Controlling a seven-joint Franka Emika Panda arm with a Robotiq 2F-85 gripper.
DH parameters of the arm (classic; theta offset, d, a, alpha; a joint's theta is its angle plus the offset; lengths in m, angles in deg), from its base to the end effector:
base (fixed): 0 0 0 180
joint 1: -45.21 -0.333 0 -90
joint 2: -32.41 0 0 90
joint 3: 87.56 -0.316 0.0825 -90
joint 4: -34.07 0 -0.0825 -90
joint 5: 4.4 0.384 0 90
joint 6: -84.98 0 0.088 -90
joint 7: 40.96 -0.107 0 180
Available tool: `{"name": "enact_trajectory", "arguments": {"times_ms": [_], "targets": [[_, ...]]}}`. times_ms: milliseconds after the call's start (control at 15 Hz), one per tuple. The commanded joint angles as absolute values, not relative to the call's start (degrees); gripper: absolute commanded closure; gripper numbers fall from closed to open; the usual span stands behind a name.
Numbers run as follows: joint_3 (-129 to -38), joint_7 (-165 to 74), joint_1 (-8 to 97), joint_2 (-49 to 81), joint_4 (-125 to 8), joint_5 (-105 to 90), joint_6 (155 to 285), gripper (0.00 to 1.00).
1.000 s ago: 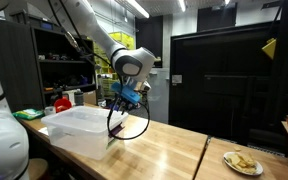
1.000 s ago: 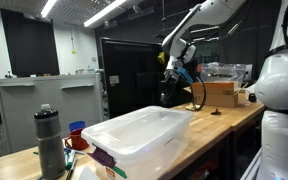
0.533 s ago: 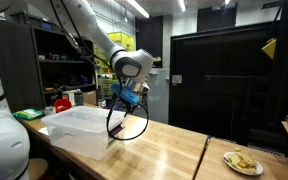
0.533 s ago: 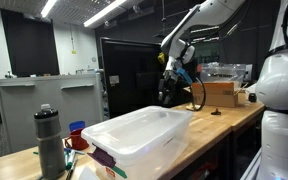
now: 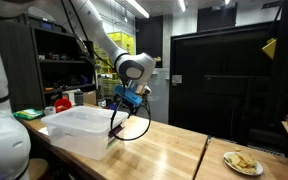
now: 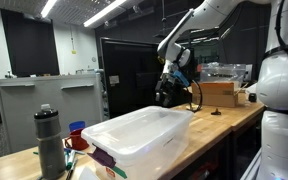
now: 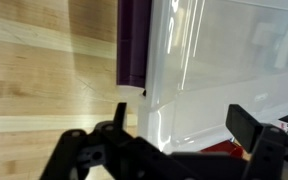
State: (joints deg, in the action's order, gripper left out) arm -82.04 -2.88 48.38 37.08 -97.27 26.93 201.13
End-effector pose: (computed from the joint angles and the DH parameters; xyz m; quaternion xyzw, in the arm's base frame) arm 0.4846 -0.0441 0.3770 -0.9621 -0.1073 -0.0112 0.2503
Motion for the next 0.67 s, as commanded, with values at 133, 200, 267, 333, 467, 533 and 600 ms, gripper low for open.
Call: {"name": "enact_trajectory", "arguments": {"times_ms": [133, 200, 267, 333, 467, 533, 600], "targets": [[-82.3, -3.7, 48.4, 34.0, -91.8, 23.7, 198.3, 0.00], [-82.5, -4.0, 48.4, 33.6, -91.1, 23.2, 198.0, 0.00], [-82.6, -4.2, 48.3, 33.1, -90.4, 22.8, 197.7, 0.00], [-82.8, -4.3, 48.3, 32.5, -89.6, 22.5, 197.5, 0.00], [-83.2, -4.5, 48.2, 31.2, -88.3, 22.1, 197.3, 0.00], [-83.4, -4.5, 48.2, 30.4, -87.7, 22.0, 197.1, 0.00], [-83.7, -4.5, 48.2, 29.7, -87.1, 22.0, 197.0, 0.00]]}}
